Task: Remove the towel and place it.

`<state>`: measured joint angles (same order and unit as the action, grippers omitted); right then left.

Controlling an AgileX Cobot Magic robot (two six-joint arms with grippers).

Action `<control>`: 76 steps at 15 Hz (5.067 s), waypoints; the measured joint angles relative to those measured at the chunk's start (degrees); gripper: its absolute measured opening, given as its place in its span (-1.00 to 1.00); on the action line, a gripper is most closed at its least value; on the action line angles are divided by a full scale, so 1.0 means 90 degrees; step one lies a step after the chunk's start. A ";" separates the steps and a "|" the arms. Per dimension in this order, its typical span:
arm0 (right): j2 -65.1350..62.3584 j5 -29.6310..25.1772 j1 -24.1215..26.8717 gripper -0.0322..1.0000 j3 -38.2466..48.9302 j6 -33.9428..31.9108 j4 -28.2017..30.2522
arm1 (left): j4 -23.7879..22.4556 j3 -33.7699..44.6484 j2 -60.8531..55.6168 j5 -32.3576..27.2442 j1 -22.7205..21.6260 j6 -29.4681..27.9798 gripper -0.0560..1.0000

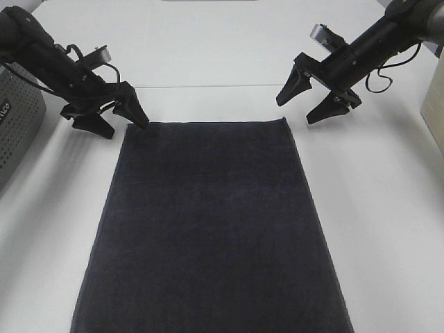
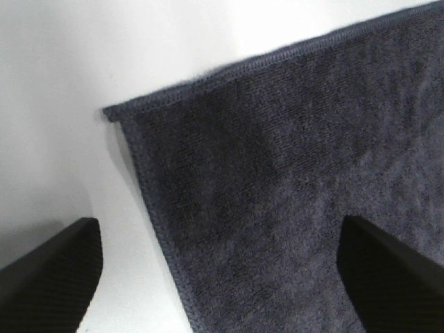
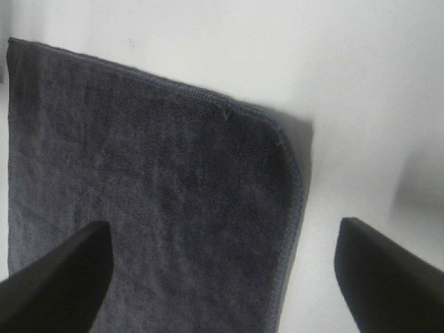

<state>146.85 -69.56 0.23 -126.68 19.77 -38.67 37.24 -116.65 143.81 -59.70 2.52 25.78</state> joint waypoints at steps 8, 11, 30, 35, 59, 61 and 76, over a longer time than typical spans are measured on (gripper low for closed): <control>0.0312 -0.0006 0.0000 0.70 -0.0032 0.0000 0.0006 | 0.0229 -0.0045 0.0134 -0.0006 0.0159 0.0146 0.73; 0.0312 0.0000 -0.0108 0.69 -0.0032 -0.0127 0.0350 | 0.0312 -0.0070 0.0191 -0.0006 0.0382 0.0166 0.73; 0.0643 0.0745 -0.0783 -0.59 -0.0127 -0.0598 0.0554 | 0.0204 -0.0083 0.0325 0.0427 0.0898 0.0191 -0.20; 0.0637 0.0796 -0.0802 -0.90 -0.0127 -0.0598 0.0751 | -0.0159 -0.0274 0.0388 0.0497 0.0904 0.0293 -0.85; 0.0904 0.3692 -0.0821 -0.90 -0.1611 -0.0159 0.1426 | 0.0560 -0.1331 0.0624 0.3845 0.0910 0.3279 -0.85; 0.0974 0.3782 -0.0821 -0.90 -0.1611 -0.0159 0.1426 | 0.0567 -0.1331 0.0758 0.3947 0.0910 0.3285 -0.85; 0.1451 0.4628 -0.0821 -0.90 -0.1611 -0.0159 0.0929 | 0.0668 -0.1331 0.1184 0.4749 0.0917 0.3476 -0.69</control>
<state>159.91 -27.90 -7.16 -141.18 18.33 -30.31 43.26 -128.63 154.47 -16.96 10.77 57.07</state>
